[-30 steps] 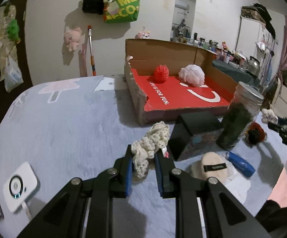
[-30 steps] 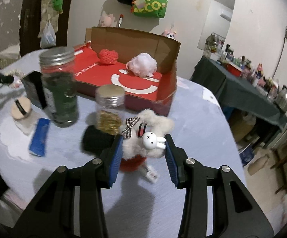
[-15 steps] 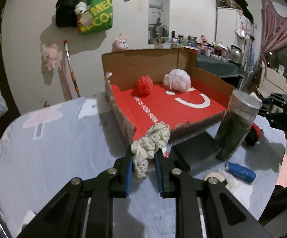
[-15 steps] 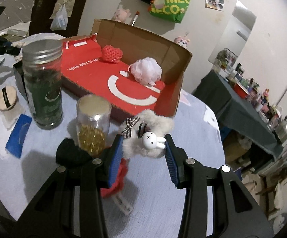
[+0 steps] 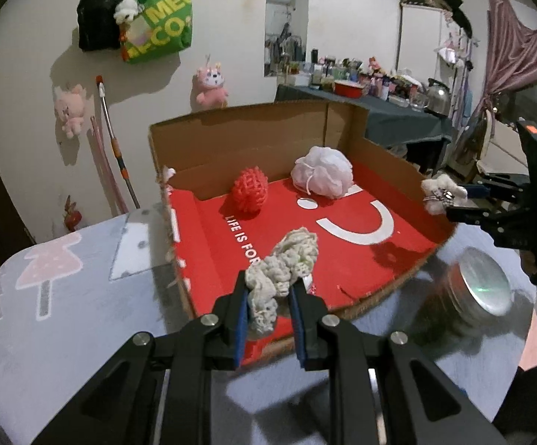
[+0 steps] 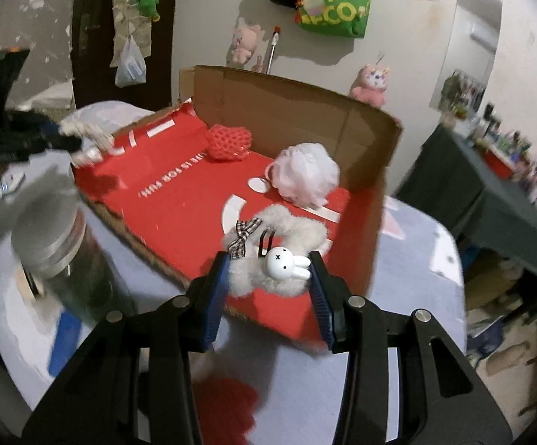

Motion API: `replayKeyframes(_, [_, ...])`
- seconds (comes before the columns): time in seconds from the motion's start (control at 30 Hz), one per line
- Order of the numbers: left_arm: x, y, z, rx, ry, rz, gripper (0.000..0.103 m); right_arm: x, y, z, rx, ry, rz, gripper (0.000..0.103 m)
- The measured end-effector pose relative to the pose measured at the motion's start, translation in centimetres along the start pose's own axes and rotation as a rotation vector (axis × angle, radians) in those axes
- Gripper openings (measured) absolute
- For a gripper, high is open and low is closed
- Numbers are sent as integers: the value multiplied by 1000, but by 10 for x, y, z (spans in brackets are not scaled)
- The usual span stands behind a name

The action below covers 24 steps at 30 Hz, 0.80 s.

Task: Organize soft objects
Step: 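Lower both toys into the box and open both grippers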

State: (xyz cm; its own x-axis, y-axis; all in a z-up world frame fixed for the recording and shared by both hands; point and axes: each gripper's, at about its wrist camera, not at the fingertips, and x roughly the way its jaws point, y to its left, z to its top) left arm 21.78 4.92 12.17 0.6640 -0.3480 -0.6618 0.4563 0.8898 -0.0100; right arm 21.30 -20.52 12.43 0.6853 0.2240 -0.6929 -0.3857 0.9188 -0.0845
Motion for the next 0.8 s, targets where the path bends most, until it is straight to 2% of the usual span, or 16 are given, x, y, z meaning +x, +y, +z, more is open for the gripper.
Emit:
replayKeyframes(0.13, [27,-5,12,-26,72,13,22,30,-7,18,70,92,21,40])
replayKeyframes(0.3, [61,-8,19,-22,182,70,22,66,-17,23,144,219,61,40])
replayKeyframes(0.4, [74,-6,23,-32,220,86,22,81,-18,26,155,267,50,40])
replayKeyframes(0.8, [116,-3,51,-15,281,187,23,135,-36,44,224,389,-7,42])
